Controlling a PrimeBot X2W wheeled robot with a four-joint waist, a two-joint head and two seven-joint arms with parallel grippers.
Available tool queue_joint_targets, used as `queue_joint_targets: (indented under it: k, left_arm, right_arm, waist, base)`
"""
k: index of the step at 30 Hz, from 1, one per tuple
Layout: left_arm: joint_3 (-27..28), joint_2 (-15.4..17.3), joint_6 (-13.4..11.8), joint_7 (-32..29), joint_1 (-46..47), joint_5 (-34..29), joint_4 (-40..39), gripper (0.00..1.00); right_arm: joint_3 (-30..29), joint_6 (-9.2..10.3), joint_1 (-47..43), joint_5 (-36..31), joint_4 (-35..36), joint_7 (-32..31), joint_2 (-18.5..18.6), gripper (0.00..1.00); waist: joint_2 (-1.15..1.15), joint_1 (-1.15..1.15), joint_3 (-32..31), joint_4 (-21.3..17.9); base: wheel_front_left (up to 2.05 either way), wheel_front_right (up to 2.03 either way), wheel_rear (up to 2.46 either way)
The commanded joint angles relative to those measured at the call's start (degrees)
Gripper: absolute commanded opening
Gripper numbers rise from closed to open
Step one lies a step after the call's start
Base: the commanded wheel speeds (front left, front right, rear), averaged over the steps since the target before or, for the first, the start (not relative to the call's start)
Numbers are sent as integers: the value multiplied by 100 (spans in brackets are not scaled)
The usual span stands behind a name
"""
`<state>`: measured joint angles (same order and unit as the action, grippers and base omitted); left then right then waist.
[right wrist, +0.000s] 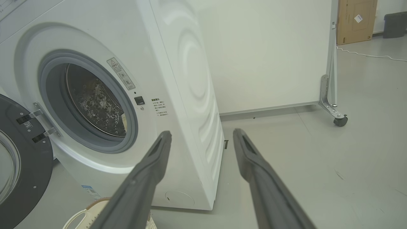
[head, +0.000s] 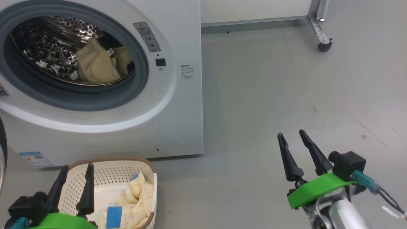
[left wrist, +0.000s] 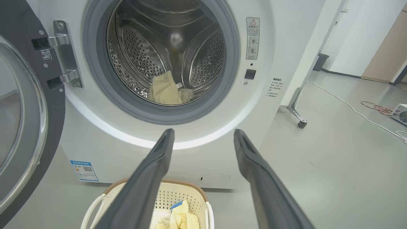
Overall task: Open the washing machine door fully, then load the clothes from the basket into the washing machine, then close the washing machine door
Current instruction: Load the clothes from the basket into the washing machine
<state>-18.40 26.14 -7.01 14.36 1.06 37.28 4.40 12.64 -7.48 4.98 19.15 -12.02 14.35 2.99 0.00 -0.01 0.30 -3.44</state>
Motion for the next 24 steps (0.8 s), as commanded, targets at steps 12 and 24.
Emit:
queue_joint_targets:
  k: [12,24]
  left_arm:
    - [570,-208,288,63,85,-468,-3,100]
    - [734,-383,464,63,57,-666,124,100]
  right_arm:
    - [145,-1,172,20,185,1,-12,100]
    - [166,-1,169,25,185,6,-12,100]
  waist:
    - [0,1,-5,-8]
    - [0,1,16,-35]
  base:
    - [0,0,0]
    - [0,0,0]
